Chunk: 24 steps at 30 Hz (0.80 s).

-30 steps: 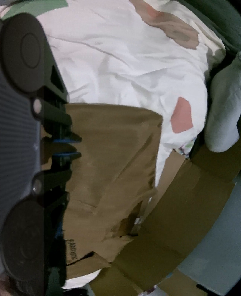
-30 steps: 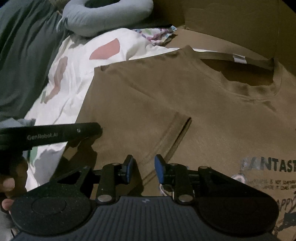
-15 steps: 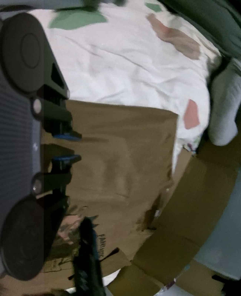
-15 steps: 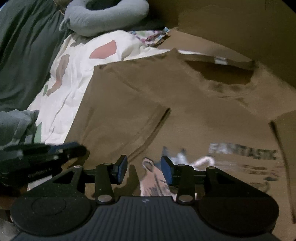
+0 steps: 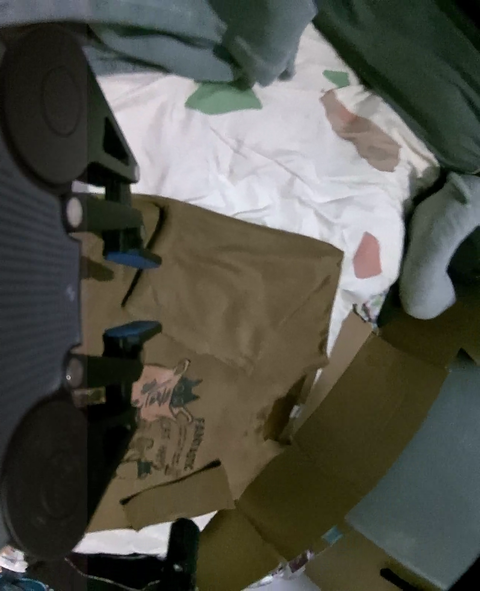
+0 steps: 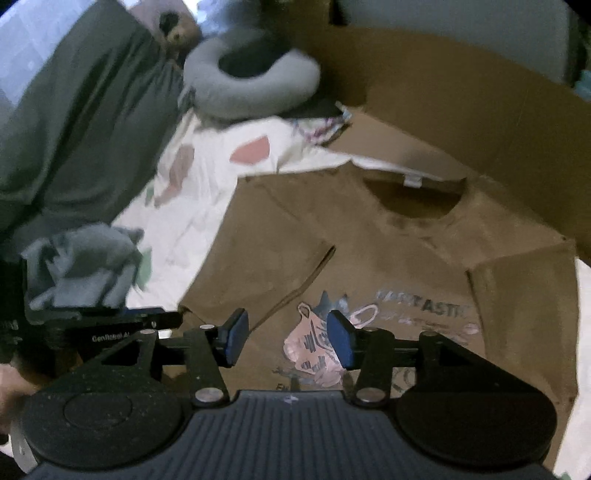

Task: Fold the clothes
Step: 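Raise both open grippers high above the folded brown shirt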

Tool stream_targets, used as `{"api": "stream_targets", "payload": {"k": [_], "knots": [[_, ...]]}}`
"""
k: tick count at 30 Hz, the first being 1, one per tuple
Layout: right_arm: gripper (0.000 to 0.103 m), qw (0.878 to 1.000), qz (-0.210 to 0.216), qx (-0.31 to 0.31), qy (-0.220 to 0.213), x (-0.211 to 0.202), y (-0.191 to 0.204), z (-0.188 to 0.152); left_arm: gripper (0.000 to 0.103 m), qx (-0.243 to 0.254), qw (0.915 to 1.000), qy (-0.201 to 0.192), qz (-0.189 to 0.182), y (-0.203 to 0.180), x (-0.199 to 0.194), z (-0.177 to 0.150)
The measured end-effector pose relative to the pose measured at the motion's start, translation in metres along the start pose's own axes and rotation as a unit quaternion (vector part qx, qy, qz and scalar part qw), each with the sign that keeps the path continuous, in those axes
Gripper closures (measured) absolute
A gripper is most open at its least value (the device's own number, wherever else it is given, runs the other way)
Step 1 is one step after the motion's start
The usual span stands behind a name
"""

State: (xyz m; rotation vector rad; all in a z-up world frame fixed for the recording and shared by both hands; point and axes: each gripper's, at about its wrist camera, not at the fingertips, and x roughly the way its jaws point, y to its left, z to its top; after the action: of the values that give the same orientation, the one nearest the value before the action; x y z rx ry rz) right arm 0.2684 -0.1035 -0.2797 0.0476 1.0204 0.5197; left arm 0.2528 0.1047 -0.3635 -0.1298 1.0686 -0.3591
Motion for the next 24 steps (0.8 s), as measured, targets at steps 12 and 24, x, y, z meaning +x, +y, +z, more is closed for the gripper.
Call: {"api": "stream_targets", "payload": {"k": [12, 24], "knots": [[0.046, 0.999, 0.005, 0.051, -0.014, -0.102, 0.009, 0.002, 0.040, -0.013, 0.9998, 0.011, 0.014, -0.020, -0.098, 0.010], [0.038, 0.998, -0.008, 0.052, -0.043, -0.212, 0.026, 0.008, 0.028, 0.000, 0.9997, 0.004, 0.024, -0.041, -0.197, 0.022]]}}
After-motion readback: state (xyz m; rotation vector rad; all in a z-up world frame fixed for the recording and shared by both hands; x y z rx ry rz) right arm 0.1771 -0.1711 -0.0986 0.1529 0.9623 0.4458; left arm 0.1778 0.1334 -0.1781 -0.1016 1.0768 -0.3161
